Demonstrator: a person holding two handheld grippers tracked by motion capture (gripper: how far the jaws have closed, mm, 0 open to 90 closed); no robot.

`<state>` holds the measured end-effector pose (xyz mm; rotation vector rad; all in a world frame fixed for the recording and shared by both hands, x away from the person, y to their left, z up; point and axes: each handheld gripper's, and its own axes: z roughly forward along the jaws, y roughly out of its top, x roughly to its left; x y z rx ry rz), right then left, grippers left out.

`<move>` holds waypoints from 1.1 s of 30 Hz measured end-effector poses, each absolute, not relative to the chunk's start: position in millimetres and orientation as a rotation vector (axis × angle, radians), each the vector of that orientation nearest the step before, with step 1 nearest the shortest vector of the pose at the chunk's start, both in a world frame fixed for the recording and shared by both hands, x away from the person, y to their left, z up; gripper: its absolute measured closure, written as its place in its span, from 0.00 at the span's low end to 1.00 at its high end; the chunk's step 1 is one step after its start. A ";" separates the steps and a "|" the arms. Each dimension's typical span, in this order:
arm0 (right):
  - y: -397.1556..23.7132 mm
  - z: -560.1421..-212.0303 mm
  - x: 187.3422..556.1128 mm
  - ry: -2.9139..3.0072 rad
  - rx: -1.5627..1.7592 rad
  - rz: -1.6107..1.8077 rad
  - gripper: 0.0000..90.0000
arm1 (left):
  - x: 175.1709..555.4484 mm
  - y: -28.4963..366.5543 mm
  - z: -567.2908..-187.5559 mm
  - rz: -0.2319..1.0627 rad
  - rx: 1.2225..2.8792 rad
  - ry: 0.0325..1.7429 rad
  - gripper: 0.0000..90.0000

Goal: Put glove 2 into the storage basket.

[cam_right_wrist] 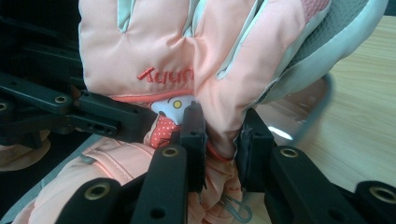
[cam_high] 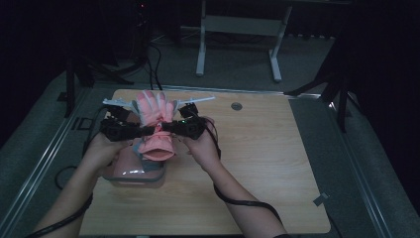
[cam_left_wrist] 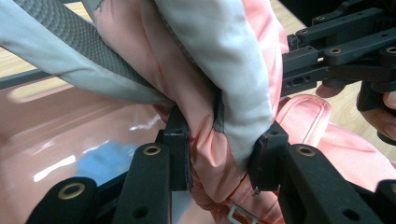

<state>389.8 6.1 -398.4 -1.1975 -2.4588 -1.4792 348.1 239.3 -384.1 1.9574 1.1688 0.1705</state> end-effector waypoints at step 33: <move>75.5 -487.4 407.3 -2.585 -1.249 -1.076 0.75 | 361.8 276.1 -482.8 0.044 1.986 1.448 0.62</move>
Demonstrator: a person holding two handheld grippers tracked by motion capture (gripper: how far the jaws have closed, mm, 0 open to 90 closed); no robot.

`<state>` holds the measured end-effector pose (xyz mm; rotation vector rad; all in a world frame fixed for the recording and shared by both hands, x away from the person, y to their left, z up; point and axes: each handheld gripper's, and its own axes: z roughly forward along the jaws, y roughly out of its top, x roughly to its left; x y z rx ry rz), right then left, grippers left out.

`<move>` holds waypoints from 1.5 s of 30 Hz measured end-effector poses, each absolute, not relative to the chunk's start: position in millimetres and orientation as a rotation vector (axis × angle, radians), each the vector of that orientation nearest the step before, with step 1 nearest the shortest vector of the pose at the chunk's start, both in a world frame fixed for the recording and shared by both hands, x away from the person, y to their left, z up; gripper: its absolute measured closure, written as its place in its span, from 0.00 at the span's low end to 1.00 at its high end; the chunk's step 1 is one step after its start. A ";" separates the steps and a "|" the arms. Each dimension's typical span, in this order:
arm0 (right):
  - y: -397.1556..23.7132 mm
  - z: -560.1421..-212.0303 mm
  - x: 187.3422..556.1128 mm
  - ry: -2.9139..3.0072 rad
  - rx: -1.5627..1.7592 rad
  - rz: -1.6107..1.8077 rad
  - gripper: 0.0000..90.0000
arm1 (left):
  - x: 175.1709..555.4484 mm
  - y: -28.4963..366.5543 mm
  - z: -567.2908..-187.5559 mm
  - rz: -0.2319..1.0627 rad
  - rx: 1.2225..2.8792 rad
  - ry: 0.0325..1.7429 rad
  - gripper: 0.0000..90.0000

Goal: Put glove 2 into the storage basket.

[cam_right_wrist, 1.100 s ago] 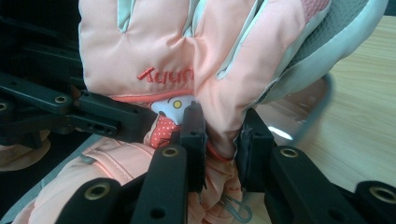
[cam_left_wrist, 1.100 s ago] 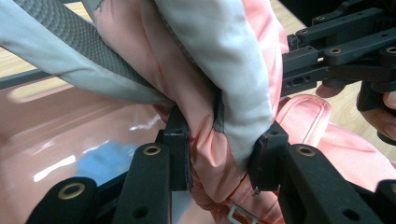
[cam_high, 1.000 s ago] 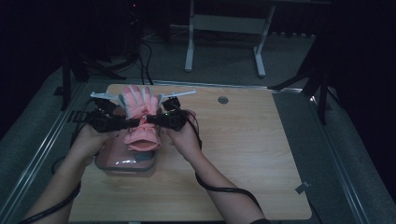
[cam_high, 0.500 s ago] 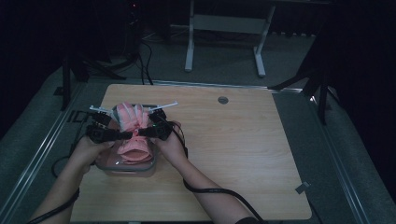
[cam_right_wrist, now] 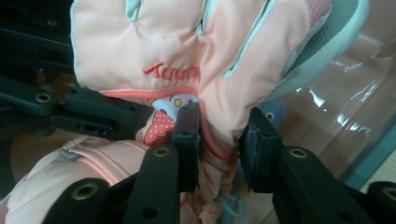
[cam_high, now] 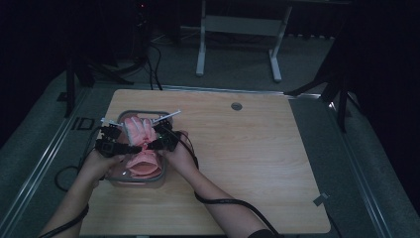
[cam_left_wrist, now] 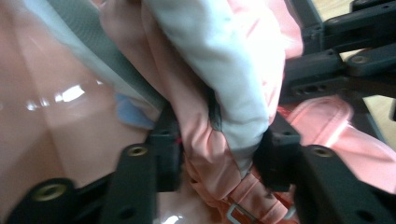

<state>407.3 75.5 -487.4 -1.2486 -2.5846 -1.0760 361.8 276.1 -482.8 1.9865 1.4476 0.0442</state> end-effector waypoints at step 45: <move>-23.5 -449.5 398.3 -2.571 -0.941 -1.405 0.22 | 302.8 196.9 -419.4 0.413 1.874 1.088 0.17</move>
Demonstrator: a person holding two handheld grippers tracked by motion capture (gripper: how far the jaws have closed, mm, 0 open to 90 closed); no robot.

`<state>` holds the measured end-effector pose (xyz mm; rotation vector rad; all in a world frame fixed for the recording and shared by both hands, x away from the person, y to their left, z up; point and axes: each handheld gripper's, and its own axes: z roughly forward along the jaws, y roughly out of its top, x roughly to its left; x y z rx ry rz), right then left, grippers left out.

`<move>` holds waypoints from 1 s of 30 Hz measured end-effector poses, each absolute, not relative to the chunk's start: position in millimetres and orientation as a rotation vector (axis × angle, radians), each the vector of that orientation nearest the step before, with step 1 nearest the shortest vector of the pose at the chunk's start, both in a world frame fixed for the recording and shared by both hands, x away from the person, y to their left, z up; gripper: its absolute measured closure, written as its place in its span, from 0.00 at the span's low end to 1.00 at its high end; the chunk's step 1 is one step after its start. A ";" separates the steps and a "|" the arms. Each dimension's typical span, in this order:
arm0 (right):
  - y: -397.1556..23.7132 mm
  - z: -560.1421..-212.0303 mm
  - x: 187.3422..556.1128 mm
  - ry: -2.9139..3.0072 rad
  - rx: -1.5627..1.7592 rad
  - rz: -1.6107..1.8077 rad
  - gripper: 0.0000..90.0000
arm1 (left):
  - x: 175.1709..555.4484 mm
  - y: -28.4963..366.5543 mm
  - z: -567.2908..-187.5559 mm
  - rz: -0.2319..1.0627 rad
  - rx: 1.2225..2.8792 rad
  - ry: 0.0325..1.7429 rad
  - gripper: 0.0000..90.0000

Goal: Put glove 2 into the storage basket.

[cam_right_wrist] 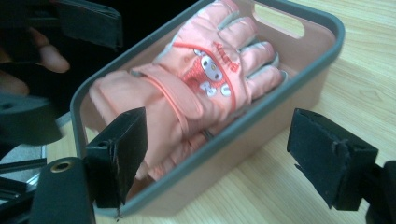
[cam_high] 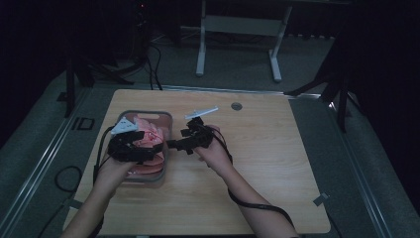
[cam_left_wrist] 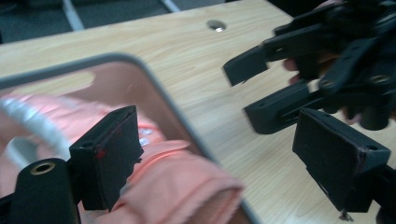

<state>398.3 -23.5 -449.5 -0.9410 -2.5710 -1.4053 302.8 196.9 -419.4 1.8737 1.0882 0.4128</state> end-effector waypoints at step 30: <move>-119.2 -480.4 365.2 -2.614 -0.926 -1.410 0.21 | 274.6 93.0 -447.8 0.219 2.005 0.787 0.17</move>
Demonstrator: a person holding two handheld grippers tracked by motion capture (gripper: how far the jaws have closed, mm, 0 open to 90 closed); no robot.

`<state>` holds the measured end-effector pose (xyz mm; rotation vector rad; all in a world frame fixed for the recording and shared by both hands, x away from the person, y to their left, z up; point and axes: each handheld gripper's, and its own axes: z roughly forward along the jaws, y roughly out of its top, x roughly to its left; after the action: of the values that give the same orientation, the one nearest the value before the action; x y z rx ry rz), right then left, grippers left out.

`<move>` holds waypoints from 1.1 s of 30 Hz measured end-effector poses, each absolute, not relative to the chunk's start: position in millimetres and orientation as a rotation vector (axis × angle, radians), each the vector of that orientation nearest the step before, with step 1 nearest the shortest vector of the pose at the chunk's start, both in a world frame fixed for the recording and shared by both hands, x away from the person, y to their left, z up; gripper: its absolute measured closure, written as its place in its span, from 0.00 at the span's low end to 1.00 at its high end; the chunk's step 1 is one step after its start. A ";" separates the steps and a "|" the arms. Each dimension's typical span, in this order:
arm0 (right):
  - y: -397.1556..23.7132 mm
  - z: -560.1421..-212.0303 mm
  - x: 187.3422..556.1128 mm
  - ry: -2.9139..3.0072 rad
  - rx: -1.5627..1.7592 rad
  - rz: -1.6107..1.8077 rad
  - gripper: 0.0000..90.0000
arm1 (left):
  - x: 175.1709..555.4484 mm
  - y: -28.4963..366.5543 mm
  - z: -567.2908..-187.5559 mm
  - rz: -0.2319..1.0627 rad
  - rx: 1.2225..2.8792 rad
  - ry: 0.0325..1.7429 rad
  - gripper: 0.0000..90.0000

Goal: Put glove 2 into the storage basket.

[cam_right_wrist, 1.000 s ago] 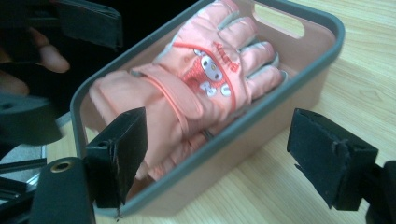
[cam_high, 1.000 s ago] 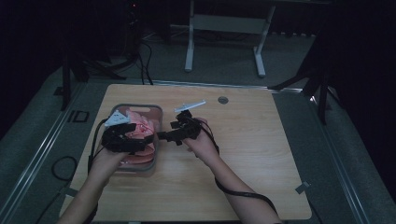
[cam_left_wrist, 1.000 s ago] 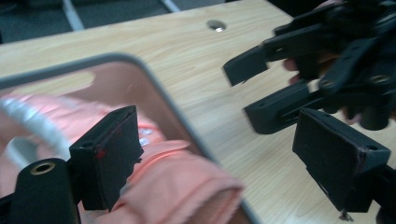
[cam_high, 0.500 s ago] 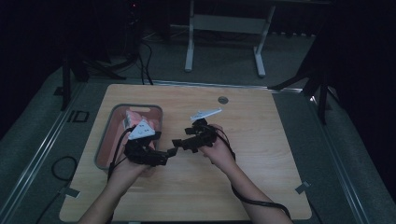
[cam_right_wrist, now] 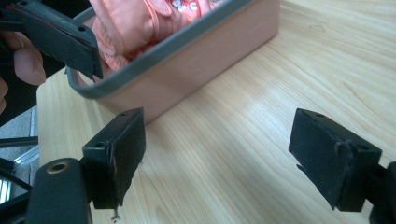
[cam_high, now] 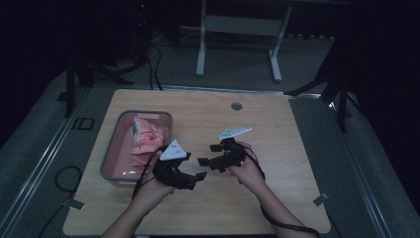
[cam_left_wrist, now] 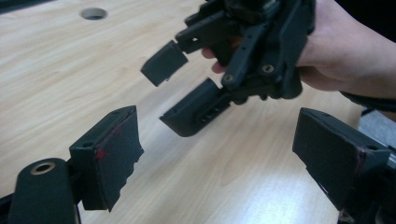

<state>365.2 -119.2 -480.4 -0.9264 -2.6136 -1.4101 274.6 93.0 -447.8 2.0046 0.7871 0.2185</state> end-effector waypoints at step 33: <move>-190.3 -543.5 344.6 -2.661 -0.956 -1.390 0.20 | 266.5 26.9 -523.1 0.084 2.101 0.630 0.17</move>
<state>344.6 -190.3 -543.5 -0.9564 -2.6606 -1.3895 266.5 26.9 -523.1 2.1007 0.6297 0.0844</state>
